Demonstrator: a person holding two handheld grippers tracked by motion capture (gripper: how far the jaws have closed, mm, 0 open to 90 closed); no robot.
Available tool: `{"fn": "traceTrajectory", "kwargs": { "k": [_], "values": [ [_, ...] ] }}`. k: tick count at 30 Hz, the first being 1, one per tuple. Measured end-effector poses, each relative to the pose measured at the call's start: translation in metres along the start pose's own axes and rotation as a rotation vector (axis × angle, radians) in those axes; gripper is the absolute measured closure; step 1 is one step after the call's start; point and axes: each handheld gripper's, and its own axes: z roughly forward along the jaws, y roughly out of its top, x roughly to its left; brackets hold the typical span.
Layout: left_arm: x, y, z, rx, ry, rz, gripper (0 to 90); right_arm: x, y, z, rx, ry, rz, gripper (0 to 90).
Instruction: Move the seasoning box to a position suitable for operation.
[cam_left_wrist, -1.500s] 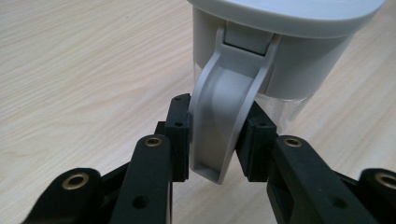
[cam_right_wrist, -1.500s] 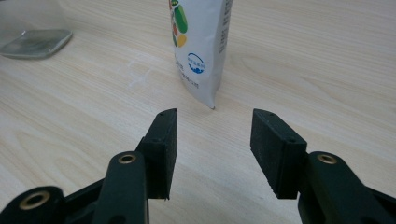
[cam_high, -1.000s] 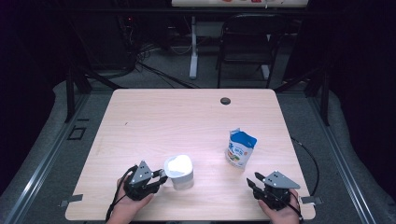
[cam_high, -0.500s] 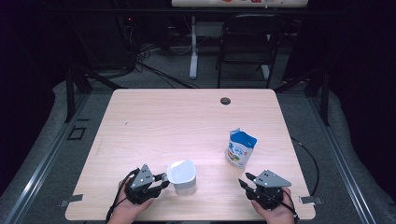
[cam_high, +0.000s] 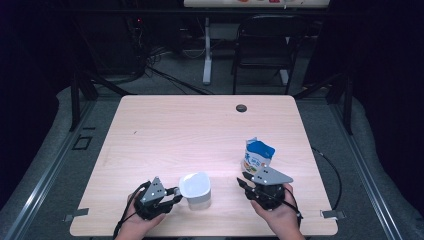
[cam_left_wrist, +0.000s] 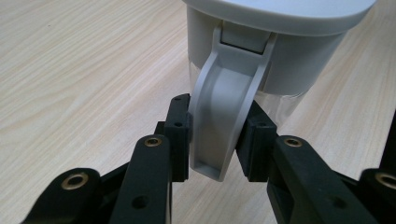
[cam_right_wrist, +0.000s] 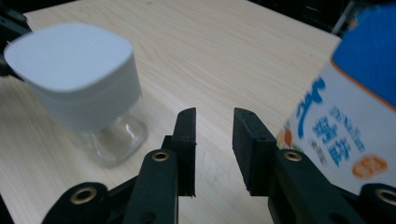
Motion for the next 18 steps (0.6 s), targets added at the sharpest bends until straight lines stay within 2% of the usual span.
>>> {"fn": "traceTrajectory", "kwargs": {
  "k": [1, 5, 7, 10, 12, 18],
  "values": [
    [-0.001, 0.001, 0.000, 0.005, -0.010, 0.008, 69.2, 0.003, 0.007, 0.003, -0.022, 0.010, -0.005, 71.0],
    [-0.002, 0.001, 0.001, 0.000, -0.024, 0.020, 69.2, 0.007, 0.011, 0.009, -0.036, 0.031, 0.006, 71.6],
    [-0.002, 0.000, 0.001, 0.001, -0.030, 0.026, 69.2, 0.010, 0.009, 0.013, -0.035, 0.045, 0.007, 73.0],
    [-0.001, -0.002, 0.001, -0.016, -0.029, 0.004, 68.8, 0.014, 0.001, 0.019, -0.025, 0.048, -0.006, 73.7],
    [0.000, -0.002, -0.001, -0.017, -0.009, 0.005, 65.3, 0.016, -0.005, 0.024, -0.011, 0.051, -0.015, 73.9],
    [0.003, -0.003, -0.005, -0.020, -0.006, -0.016, 61.1, 0.017, -0.012, 0.027, 0.001, 0.060, -0.025, 71.4]
  ]
}}
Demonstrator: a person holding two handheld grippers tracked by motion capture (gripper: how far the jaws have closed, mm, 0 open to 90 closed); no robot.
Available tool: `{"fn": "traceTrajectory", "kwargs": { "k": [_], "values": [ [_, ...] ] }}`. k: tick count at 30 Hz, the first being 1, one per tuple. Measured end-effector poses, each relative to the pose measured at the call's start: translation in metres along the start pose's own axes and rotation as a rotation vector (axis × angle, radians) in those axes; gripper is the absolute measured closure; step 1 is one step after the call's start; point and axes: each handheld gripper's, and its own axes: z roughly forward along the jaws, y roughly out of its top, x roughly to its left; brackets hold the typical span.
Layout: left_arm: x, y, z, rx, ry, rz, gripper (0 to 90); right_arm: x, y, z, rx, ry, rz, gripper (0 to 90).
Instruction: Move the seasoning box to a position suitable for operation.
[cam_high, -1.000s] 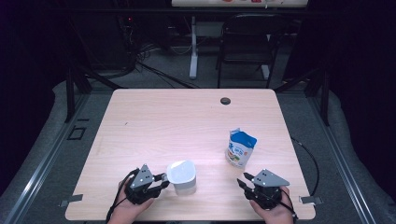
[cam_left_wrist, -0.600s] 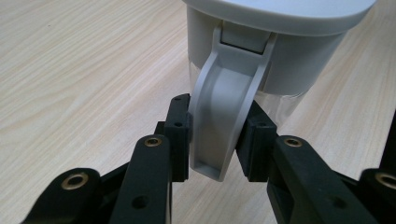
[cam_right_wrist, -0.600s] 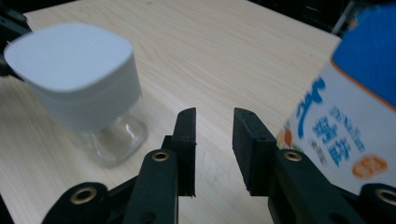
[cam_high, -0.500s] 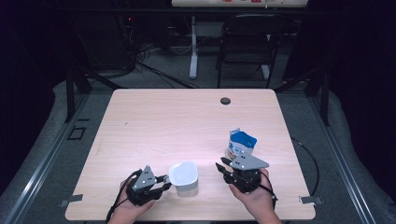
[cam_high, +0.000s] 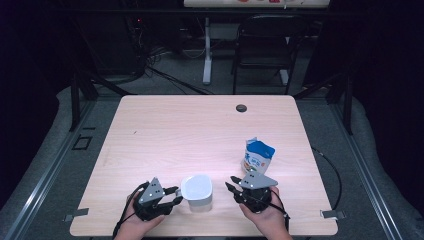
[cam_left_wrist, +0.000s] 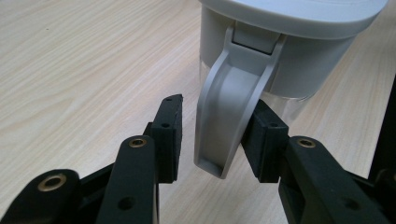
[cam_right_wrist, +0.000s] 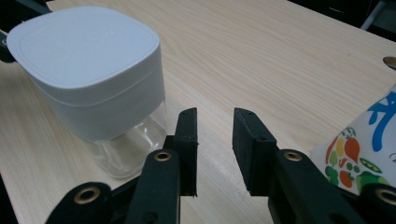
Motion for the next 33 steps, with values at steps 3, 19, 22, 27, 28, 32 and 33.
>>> {"fn": "traceTrajectory", "kwargs": {
  "k": [3, 19, 22, 27, 28, 32, 33],
  "values": [
    [0.003, -0.001, -0.003, -0.006, 0.026, -0.018, 61.1, 0.001, -0.002, 0.001, 0.007, 0.002, -0.006, 71.4],
    [0.016, 0.008, -0.030, -0.096, 0.004, -0.098, 60.0, 0.004, -0.002, -0.001, -0.006, 0.034, 0.017, 66.4],
    [0.019, 0.010, -0.035, -0.111, 0.029, -0.121, 57.6, 0.006, 0.000, -0.001, -0.012, 0.036, 0.016, 66.2],
    [0.023, 0.014, -0.040, -0.139, 0.039, -0.157, 54.0, 0.007, 0.001, -0.002, -0.024, 0.036, 0.015, 65.9],
    [0.024, 0.017, -0.043, -0.142, 0.050, -0.151, 54.0, 0.008, 0.002, -0.003, -0.029, 0.030, 0.019, 64.5],
    [0.025, 0.021, -0.046, -0.141, 0.038, -0.161, 54.9, 0.008, 0.004, -0.004, -0.033, 0.041, 0.030, 63.6],
    [0.024, 0.022, -0.046, -0.146, 0.032, -0.170, 56.1, 0.008, 0.004, -0.004, -0.035, 0.045, 0.033, 64.0]
  ]
}}
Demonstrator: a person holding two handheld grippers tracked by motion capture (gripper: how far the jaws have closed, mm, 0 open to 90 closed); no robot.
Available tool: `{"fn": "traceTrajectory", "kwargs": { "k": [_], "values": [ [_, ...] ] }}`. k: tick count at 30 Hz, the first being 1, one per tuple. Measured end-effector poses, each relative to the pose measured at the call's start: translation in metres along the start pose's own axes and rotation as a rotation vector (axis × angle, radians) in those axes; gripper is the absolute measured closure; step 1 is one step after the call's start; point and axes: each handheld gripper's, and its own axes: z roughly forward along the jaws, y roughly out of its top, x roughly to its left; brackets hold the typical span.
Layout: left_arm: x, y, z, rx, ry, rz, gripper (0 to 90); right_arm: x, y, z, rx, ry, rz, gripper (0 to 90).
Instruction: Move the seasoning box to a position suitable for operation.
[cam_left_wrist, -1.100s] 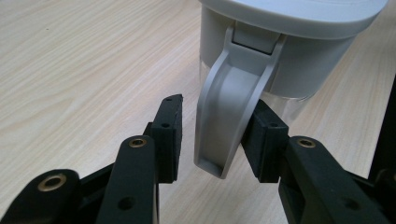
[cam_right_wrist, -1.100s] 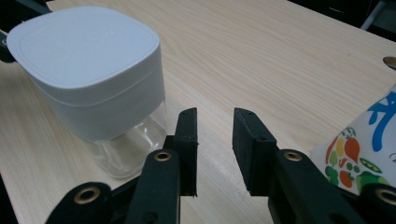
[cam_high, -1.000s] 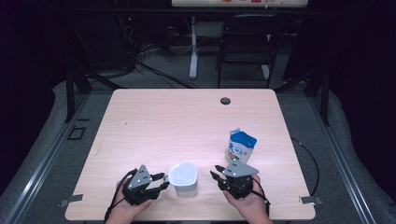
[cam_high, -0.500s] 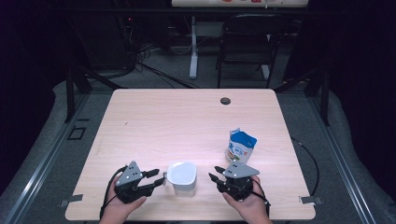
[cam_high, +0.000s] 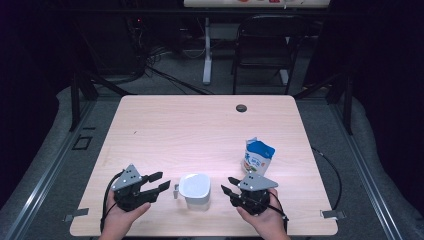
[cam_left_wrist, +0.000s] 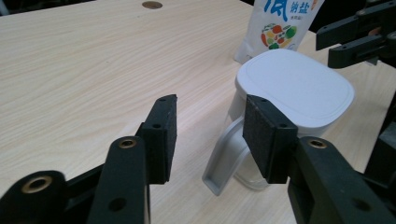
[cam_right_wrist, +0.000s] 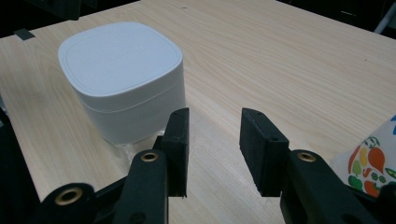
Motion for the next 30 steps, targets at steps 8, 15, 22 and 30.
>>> {"fn": "traceTrajectory", "kwargs": {
  "k": [8, 15, 22, 30],
  "values": [
    [-0.005, 0.020, -0.002, 0.029, -0.022, 0.038, 67.9, -0.002, 0.007, -0.003, 0.007, 0.009, 0.012, 62.1],
    [-0.007, 0.030, 0.005, 0.060, -0.067, 0.054, 76.0, -0.005, 0.014, -0.003, 0.009, 0.032, 0.026, 65.9],
    [-0.009, 0.046, 0.012, 0.090, -0.080, 0.066, 79.4, -0.001, 0.026, -0.001, 0.029, 0.044, -0.015, 68.7],
    [-0.010, 0.055, 0.010, 0.123, -0.082, 0.090, 90.0, -0.004, 0.034, 0.000, 0.026, 0.052, 0.004, 69.5]
  ]
}}
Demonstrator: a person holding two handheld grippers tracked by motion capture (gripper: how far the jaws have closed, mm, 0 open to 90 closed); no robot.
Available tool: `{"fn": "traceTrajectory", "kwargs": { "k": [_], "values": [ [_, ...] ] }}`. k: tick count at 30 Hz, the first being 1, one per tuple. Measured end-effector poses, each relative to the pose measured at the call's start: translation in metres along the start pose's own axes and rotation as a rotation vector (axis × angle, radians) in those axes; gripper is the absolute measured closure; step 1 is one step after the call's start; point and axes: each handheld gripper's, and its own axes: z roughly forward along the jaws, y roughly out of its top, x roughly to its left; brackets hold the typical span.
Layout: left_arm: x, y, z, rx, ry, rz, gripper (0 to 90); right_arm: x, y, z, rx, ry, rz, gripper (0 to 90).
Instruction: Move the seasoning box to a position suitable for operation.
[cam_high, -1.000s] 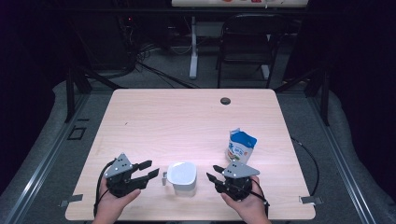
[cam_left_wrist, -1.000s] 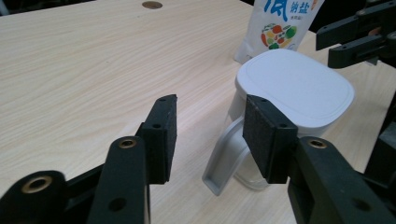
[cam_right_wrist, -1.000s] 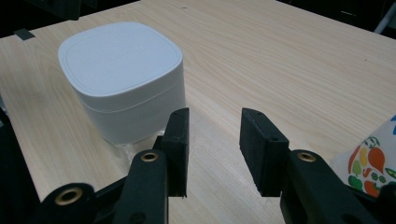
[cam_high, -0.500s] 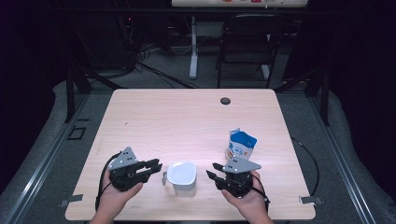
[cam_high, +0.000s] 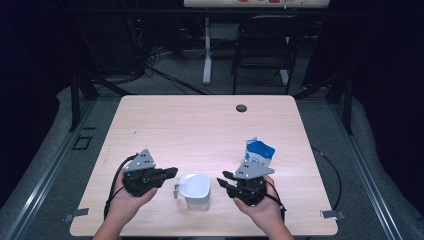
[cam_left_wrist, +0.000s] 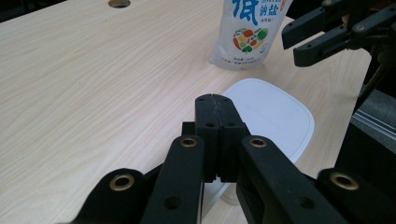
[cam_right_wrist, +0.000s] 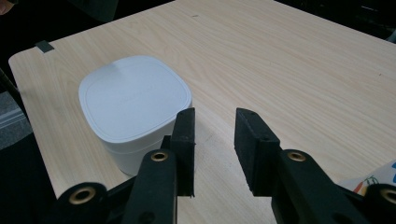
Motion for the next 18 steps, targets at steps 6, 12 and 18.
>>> {"fn": "traceTrajectory", "kwargs": {
  "k": [6, 12, 18],
  "values": [
    [-0.004, -0.001, 0.002, 0.013, -0.011, 0.017, 90.0, -0.002, 0.000, -0.005, -0.002, 0.014, 0.010, 71.2],
    [-0.010, -0.001, 0.009, 0.040, -0.007, 0.051, 90.0, 0.005, -0.008, 0.000, 0.028, 0.015, -0.011, 72.6],
    [-0.014, -0.002, 0.013, 0.057, -0.015, 0.069, 90.0, 0.005, -0.011, 0.001, 0.036, 0.020, -0.008, 73.6]
  ]
}}
